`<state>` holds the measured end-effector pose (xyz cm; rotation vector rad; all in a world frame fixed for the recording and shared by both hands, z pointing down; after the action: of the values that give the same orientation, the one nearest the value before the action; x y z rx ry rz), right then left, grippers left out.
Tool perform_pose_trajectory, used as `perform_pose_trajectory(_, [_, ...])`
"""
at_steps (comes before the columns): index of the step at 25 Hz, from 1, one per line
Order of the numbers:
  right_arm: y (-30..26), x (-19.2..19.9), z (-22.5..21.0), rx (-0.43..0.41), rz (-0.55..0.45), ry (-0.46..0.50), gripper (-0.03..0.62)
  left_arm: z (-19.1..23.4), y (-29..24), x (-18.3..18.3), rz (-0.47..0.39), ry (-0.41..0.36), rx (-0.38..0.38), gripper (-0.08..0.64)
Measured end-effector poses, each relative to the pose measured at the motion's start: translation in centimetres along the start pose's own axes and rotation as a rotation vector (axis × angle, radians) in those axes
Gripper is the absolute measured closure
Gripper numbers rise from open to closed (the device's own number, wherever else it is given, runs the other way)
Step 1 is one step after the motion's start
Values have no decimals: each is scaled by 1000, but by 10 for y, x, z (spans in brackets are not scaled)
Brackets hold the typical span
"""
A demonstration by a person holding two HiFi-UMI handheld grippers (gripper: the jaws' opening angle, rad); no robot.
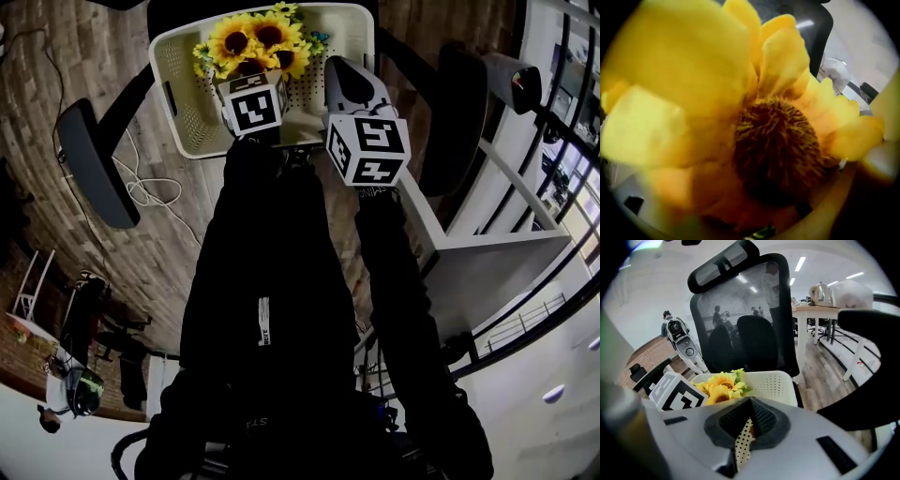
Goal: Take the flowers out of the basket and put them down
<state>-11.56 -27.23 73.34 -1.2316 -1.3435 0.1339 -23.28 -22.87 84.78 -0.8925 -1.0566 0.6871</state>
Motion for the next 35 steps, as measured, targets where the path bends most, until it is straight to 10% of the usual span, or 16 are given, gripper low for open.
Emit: perform_pose_trajectory(35, [-9, 8, -6, -2, 1, -25, 580, 4, -8, -14, -238, -58, 24, 31])
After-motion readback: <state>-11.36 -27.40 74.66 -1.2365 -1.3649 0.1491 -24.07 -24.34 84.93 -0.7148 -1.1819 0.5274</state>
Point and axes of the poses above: the fingertips, and each gripper's own axes: y backward along the fingers, z to its left, x out of its underside, the point moved 2 cm from there along y, backward along the fingers, and after that the axes turned 1 degree about -y, right-handed, at the moved point
